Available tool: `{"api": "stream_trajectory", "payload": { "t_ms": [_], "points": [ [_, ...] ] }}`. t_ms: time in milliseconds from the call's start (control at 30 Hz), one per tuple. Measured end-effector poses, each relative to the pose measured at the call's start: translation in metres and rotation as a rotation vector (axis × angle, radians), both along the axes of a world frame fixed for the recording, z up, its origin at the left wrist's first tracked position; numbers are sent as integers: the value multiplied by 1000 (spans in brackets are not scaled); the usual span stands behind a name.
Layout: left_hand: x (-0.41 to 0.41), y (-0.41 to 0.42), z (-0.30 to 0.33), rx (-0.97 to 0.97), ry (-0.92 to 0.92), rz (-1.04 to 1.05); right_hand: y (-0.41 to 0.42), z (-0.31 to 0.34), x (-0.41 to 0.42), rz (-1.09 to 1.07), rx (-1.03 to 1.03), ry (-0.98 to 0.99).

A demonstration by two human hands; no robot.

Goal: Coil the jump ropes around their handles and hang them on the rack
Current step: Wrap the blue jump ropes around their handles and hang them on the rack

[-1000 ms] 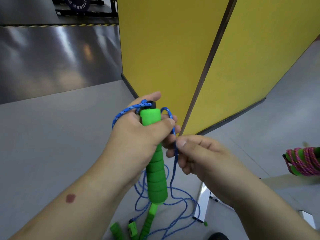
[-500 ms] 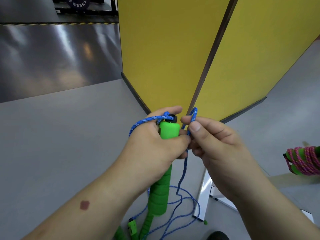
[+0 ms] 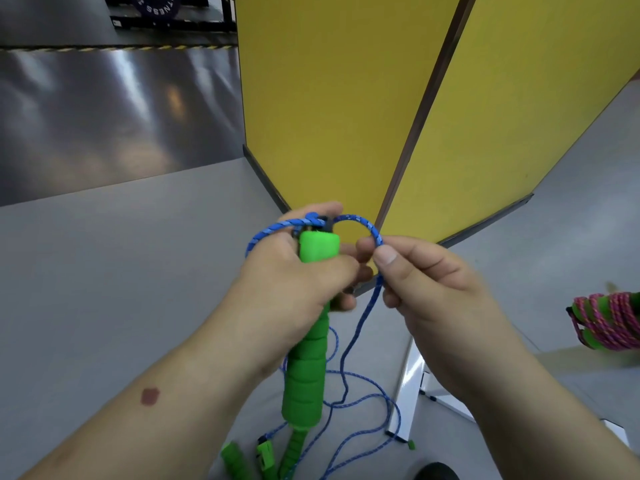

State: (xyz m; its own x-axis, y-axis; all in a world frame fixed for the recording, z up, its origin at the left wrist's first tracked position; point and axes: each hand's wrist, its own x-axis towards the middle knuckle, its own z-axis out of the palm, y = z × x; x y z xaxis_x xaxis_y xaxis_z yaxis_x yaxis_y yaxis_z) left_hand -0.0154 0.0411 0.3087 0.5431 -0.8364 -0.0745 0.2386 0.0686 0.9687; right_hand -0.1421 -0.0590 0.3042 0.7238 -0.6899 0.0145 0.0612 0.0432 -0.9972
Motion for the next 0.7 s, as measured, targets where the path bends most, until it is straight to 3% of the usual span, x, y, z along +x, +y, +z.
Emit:
{"api": "stream_trajectory", "payload": {
  "t_ms": [267,467,600,700],
  "points": [
    [-7,-4,-6,46,-173,-45,-2,-3,0,-12,54,-46],
    [2,-3,0,-25,-97,38,-4,-9,-2,53,55,96],
    [9,-3,3,-65,-61,109,-2,-5,-4,255,12,298],
    [11,-2,2,-58,-59,109,1,-2,-3,203,-29,266]
  ]
}}
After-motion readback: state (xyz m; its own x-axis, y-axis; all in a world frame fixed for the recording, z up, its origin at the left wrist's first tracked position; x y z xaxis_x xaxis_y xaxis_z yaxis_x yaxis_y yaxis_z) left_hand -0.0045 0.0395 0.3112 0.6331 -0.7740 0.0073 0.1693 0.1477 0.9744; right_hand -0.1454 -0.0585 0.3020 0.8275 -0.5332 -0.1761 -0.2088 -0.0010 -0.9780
